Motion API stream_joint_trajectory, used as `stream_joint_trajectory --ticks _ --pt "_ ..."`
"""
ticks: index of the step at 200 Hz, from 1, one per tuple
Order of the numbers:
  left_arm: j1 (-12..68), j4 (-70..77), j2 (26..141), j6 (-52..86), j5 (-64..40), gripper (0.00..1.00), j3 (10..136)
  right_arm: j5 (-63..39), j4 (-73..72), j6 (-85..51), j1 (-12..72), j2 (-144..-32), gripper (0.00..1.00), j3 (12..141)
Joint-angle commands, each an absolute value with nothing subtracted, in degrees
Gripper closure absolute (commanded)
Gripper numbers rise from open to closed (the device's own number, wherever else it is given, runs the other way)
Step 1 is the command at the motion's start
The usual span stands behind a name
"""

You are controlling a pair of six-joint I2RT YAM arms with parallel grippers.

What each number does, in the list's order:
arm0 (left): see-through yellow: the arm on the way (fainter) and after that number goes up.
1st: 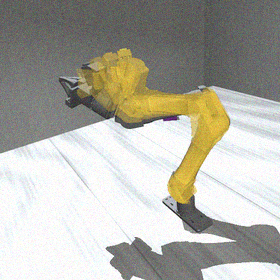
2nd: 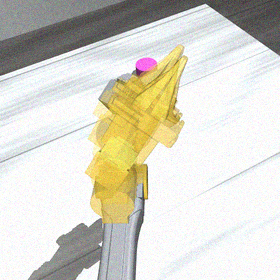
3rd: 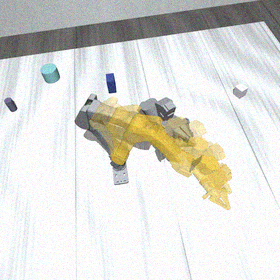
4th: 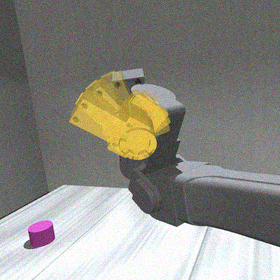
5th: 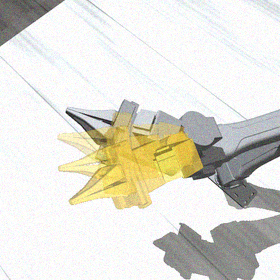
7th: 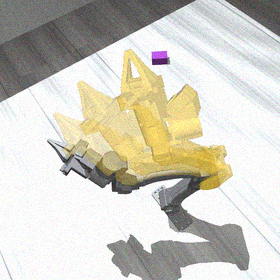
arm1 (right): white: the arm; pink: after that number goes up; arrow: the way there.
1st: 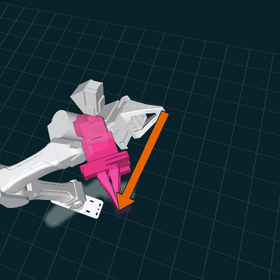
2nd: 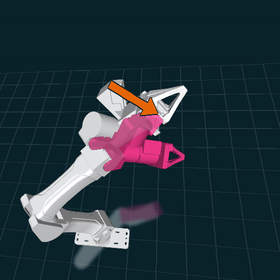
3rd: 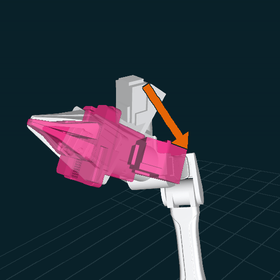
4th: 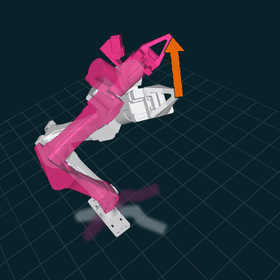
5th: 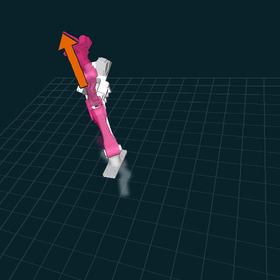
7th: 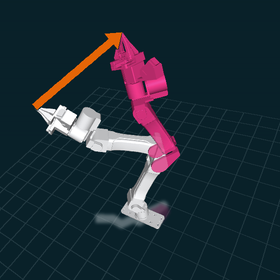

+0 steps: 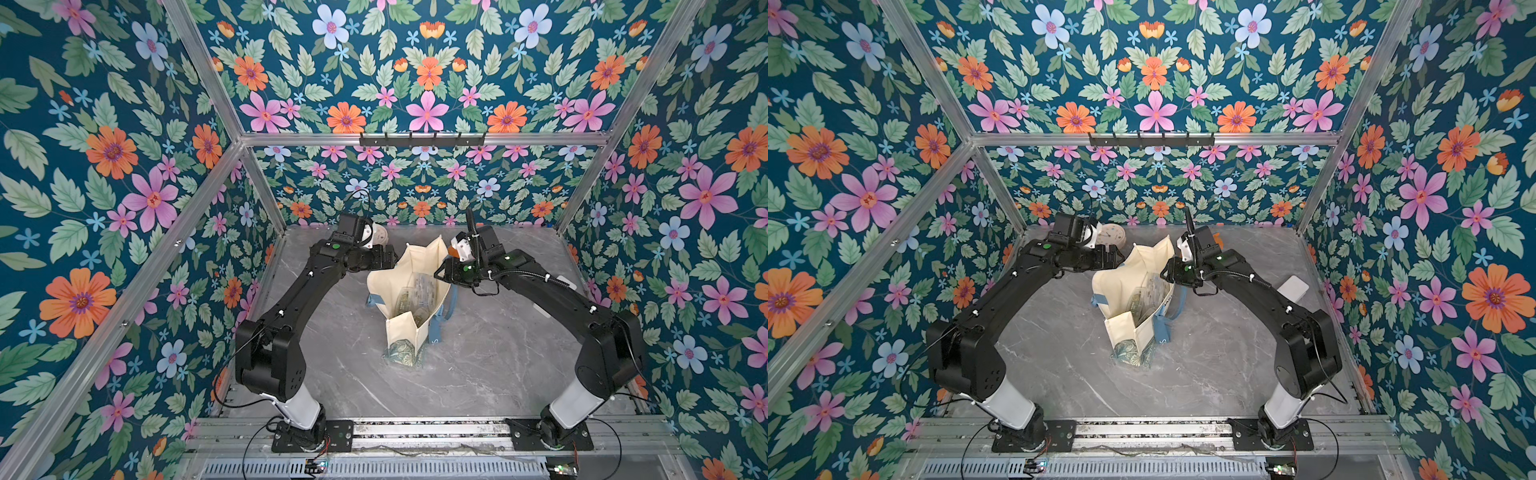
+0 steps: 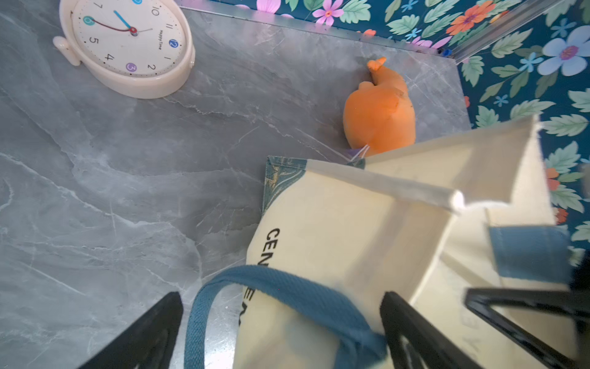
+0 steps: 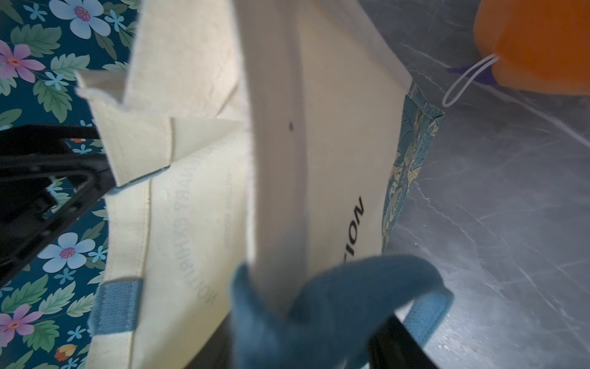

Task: Take out the compass set from the canvas bag
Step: Adjust the canvas bag at the center of the board.

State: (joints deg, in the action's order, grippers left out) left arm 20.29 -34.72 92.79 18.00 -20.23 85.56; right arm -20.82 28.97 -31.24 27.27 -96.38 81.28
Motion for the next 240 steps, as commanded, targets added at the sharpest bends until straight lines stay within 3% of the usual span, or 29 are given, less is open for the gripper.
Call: stream_joint_trajectory --ticks 1,35,100,125,167,180,212,240 --pt "20.4 -32.9 90.5 18.3 -22.4 0.00 85.8 -21.0 28.7 -31.5 27.3 -96.6 0.50 81.3" --pt "22.6 -34.6 89.7 17.5 -15.5 0.01 88.8 -20.7 29.4 -30.5 27.9 -97.0 0.50 81.4" --pt "23.3 -37.3 92.5 16.1 -6.5 0.03 82.3 -20.3 30.8 -29.5 28.0 -95.5 0.50 79.8" --pt "23.4 -36.1 93.5 15.8 -8.6 0.20 83.4 -20.3 30.7 -29.7 28.3 -95.5 0.51 78.8" --pt "23.4 -35.0 95.0 16.0 -14.5 0.84 85.0 -20.8 31.5 -29.7 28.7 -92.7 0.66 78.1" --pt "23.3 -35.3 95.2 16.0 -14.9 1.00 85.8 -21.2 31.6 -29.7 28.8 -92.4 0.72 77.9" --pt "23.3 -37.2 95.1 14.2 -11.6 1.00 89.7 -23.0 30.1 -29.9 29.5 -92.4 0.90 78.3" --pt "23.3 -40.5 95.8 11.2 -7.4 1.00 97.1 -24.2 27.4 -30.7 30.8 -94.2 0.96 79.8"
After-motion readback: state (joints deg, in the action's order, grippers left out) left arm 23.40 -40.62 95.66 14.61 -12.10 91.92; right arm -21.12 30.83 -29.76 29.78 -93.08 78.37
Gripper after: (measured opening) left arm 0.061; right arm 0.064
